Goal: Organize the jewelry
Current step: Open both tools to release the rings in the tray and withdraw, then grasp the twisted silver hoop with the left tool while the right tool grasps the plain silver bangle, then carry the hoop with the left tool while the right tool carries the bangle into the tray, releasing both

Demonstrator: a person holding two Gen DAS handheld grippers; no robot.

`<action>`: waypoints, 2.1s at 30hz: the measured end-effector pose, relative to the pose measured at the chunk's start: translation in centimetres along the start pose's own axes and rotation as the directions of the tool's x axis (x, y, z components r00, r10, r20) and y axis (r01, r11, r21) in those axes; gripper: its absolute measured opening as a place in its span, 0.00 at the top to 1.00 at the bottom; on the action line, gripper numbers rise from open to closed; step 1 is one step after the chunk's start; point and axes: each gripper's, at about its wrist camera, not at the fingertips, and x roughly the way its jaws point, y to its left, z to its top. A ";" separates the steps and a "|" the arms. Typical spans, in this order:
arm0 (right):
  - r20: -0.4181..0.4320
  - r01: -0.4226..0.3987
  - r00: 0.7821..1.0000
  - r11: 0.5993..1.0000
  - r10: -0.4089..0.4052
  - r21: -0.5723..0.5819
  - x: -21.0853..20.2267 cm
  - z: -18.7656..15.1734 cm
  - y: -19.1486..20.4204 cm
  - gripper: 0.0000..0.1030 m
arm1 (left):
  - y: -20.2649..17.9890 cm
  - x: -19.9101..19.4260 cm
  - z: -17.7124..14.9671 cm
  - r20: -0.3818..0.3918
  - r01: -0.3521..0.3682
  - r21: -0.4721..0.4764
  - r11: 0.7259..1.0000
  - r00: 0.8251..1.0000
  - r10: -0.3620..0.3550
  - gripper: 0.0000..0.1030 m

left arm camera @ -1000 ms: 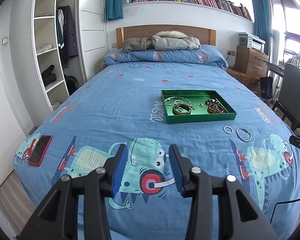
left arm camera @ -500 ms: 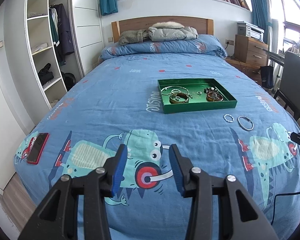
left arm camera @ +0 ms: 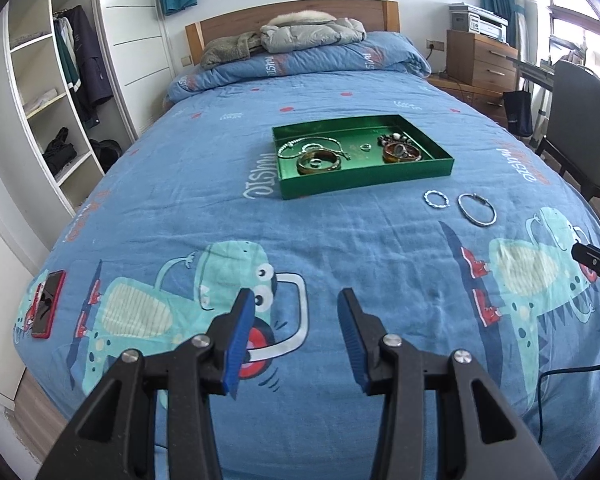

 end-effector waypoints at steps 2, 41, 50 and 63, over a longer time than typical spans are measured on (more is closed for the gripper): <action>-0.009 -0.005 1.000 1.000 0.005 0.003 0.8 0.2 -0.5 0.47 | -0.6 1.2 0.2 -0.025 0.065 -0.002 0.998 0.998 -0.065 0.60; -0.302 -0.176 0.952 0.892 0.048 -0.415 21.0 8.7 0.7 0.77 | -16.0 24.2 11.9 -0.293 0.358 0.211 0.909 0.911 -0.291 0.80; -0.249 -0.138 0.968 0.887 0.027 -0.441 20.3 8.1 1.0 0.94 | -16.3 23.0 11.3 -0.225 0.317 0.221 0.923 0.937 -0.268 0.95; -0.057 -0.079 0.997 0.907 0.061 -0.413 14.1 9.9 2.5 0.94 | -10.0 16.9 13.6 -0.072 0.302 0.158 0.940 0.953 -0.294 0.95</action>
